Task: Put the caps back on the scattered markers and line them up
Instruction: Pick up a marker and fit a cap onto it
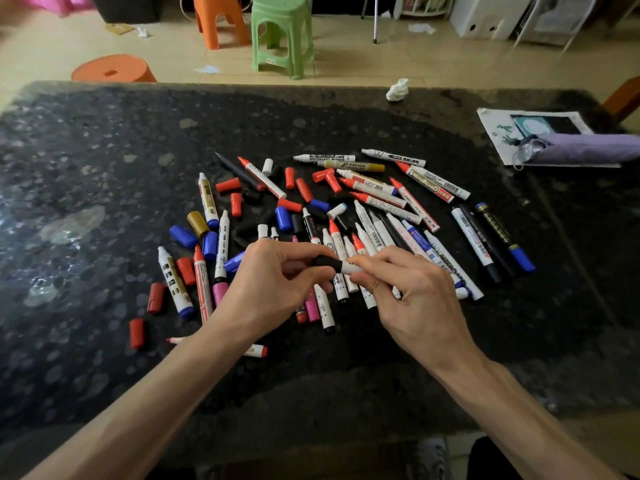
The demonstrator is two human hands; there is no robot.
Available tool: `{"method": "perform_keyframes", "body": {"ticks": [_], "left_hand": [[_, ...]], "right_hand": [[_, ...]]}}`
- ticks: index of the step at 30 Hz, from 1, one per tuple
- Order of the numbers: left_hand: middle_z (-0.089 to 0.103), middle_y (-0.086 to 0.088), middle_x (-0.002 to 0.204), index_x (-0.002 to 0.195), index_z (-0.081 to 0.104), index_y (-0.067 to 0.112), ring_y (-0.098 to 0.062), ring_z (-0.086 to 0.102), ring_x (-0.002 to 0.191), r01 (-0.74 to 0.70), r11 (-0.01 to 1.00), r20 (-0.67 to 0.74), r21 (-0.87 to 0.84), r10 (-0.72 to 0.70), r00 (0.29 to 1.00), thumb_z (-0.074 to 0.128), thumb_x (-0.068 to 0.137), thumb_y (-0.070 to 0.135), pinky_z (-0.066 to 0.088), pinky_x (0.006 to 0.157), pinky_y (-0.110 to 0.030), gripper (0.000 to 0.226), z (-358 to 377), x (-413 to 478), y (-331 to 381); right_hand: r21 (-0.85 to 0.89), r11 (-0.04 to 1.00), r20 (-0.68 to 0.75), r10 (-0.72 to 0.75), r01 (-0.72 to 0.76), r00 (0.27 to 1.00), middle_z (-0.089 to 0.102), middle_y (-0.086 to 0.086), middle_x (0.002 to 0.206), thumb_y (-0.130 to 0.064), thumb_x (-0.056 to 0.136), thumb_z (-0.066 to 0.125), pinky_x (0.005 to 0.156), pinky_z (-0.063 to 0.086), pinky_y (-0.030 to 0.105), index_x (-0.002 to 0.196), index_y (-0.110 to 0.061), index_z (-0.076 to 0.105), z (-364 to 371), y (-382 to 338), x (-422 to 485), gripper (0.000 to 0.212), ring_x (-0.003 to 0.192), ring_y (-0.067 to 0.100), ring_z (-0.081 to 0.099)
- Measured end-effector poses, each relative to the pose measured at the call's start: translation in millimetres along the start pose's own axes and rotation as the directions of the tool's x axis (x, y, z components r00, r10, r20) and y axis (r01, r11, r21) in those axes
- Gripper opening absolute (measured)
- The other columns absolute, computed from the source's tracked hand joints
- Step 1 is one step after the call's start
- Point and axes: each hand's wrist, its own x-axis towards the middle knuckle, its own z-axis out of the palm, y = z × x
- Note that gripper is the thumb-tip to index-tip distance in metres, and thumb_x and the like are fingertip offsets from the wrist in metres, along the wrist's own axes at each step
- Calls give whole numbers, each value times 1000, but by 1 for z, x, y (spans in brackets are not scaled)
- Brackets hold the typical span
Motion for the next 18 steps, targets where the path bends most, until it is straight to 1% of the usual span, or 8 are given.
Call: {"method": "perform_keyframes", "body": {"ticks": [2, 4, 7, 9, 11, 14, 16, 18], "left_hand": [[78, 12, 75, 102, 77, 32, -18, 75, 68, -11, 1000, 12, 8, 11, 1000, 72, 94, 14, 61, 69, -38, 21, -1, 2, -1], [77, 14, 78, 109, 76, 30, -10, 75, 71, -15, 999, 50, 50, 13, 999, 72, 95, 18, 59, 66, -23, 19, 0, 4, -3], [70, 28, 100, 137, 60, 38, 8, 71, 93, -17, 994, 87, 103, 8, 996, 72, 93, 30, 57, 79, -13, 46, 7, 9, -5], [63, 29, 120, 150, 45, 42, 11, 66, 104, -33, 989, 92, 147, 19, 996, 72, 90, 39, 55, 85, -10, 67, 12, 12, -7], [62, 25, 130, 151, 45, 39, 10, 65, 107, -51, 983, 81, 176, 37, 996, 71, 90, 40, 55, 85, -11, 66, 16, 16, -5], [67, 25, 124, 144, 55, 37, 11, 65, 105, -74, 985, 42, 154, 68, 997, 72, 92, 35, 56, 88, -17, 55, 25, 21, 0], [69, 26, 118, 139, 60, 37, 12, 65, 104, -85, 988, 32, 127, 82, 996, 71, 94, 33, 54, 87, -13, 47, 32, 24, 4], [70, 25, 115, 134, 63, 37, 11, 65, 102, -91, 990, 24, 106, 89, 996, 70, 95, 30, 53, 85, -11, 40, 39, 27, 7]], "right_hand": [[17, 1000, 36, 17, -18, 999, 68, -10, 97, -27, 100, 68, 69, 56, 39, 127, -19, 74, -5, -3, 2, 29, 83, 11, 64], [22, 999, 105, 43, -46, 993, 69, -12, 101, -34, 100, 65, 76, 58, 36, 126, -23, 73, -12, -5, 6, 29, 90, 7, 65], [-46, 995, 172, 90, -83, 981, 66, -19, 103, -41, 101, 63, 82, 57, 31, 118, -33, 70, -23, 1, 8, 21, 95, 1, 63], [-109, 982, 106, 169, -157, 980, 65, -20, 103, -42, 100, 63, 83, 56, 29, 114, -35, 70, -32, 13, 8, 17, 95, 0, 63], [-175, 939, -4, 300, -296, 954, 66, -15, 105, -40, 99, 65, 83, 52, 26, 113, -32, 72, -44, 33, 6, 17, 94, 1, 62], [-276, 824, -176, 462, -494, 869, 73, -5, 105, -39, 98, 67, 77, 47, 29, 110, -27, 77, -60, 67, 7, 20, 93, 14, 66], [-305, 739, -229, 555, -600, 800, 76, -1, 103, -37, 97, 67, 76, 48, 31, 109, -26, 78, -66, 84, 9, 19, 96, 23, 70], [-308, 703, -251, 590, -641, 768, 77, 0, 102, -35, 96, 68, 78, 54, 33, 110, -26, 77, -67, 94, 12, 19, 97, 26, 71]]}}
